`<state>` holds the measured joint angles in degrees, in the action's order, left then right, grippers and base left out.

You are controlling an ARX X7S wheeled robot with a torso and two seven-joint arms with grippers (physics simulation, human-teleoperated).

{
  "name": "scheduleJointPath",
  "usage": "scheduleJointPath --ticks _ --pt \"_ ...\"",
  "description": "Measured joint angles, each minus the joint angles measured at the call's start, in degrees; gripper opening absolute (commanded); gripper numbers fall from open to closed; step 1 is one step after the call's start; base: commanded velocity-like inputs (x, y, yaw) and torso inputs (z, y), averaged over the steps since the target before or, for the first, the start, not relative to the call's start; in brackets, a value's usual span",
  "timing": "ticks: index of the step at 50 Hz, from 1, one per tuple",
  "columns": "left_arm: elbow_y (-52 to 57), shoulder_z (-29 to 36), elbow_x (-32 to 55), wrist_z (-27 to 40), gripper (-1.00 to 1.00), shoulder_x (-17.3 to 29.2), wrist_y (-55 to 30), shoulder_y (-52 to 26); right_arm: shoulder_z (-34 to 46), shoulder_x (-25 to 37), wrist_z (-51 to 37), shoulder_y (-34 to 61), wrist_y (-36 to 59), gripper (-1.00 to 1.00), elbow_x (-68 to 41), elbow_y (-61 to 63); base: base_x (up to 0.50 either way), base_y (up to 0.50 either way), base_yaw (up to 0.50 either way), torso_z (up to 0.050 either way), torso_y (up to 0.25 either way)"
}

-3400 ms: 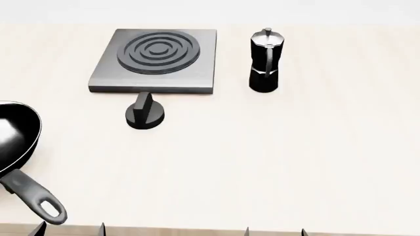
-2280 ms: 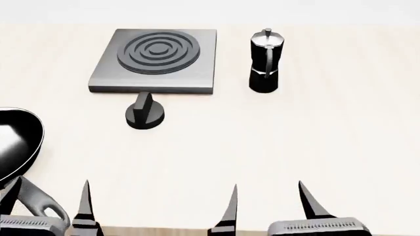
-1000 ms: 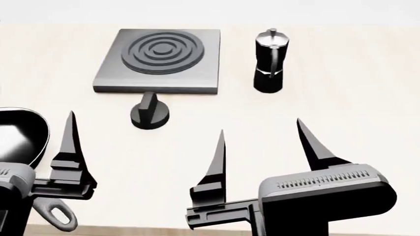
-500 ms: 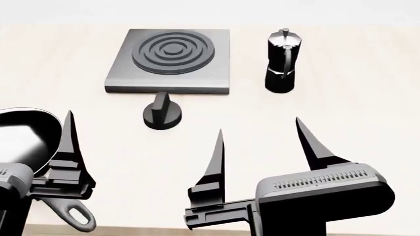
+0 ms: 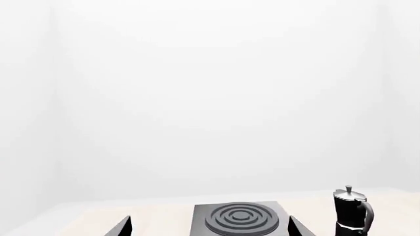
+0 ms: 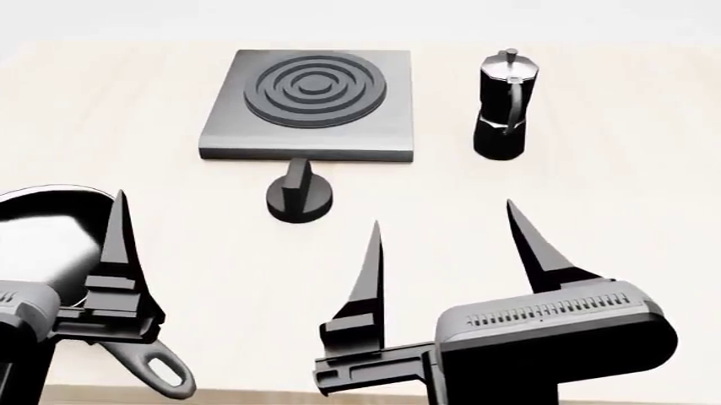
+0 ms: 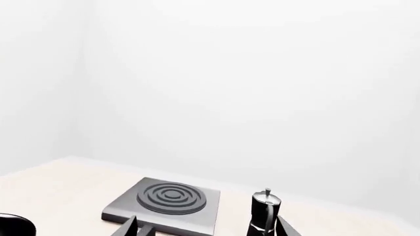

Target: Turn on the stove.

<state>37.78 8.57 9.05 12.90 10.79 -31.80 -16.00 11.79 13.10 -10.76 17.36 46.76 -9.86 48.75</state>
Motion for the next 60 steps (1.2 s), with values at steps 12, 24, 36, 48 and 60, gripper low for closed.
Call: scheduleJointPath --ticks 12,24,36,48,60 --pt "-0.35 0.45 0.27 0.4 1.0 0.26 0.39 -0.08 0.83 0.68 -0.73 0.26 -0.22 1.0 0.6 0.28 0.0 0.06 0.0 0.0 0.0" --pt "-0.43 0.71 0.5 0.82 1.0 0.69 0.55 -0.03 1.38 1.12 -1.27 0.33 -0.1 1.0 0.61 0.49 0.0 0.18 0.0 0.0 0.0" --pt "-0.47 0.98 0.65 1.31 1.0 1.05 0.65 -0.09 1.72 1.5 -1.64 0.38 -0.2 1.0 0.44 0.46 0.0 0.18 0.0 0.0 0.0" --pt "-0.49 1.13 1.06 1.65 1.0 1.34 0.79 -0.11 2.06 1.74 -2.0 0.58 -0.04 1.0 0.15 0.51 0.0 0.18 0.0 0.0 0.0" --pt "-0.57 1.32 1.41 2.0 1.0 1.63 0.89 -0.16 2.32 1.99 -2.3 0.66 -0.15 1.0 -0.16 0.42 0.0 0.18 0.0 0.0 0.0"
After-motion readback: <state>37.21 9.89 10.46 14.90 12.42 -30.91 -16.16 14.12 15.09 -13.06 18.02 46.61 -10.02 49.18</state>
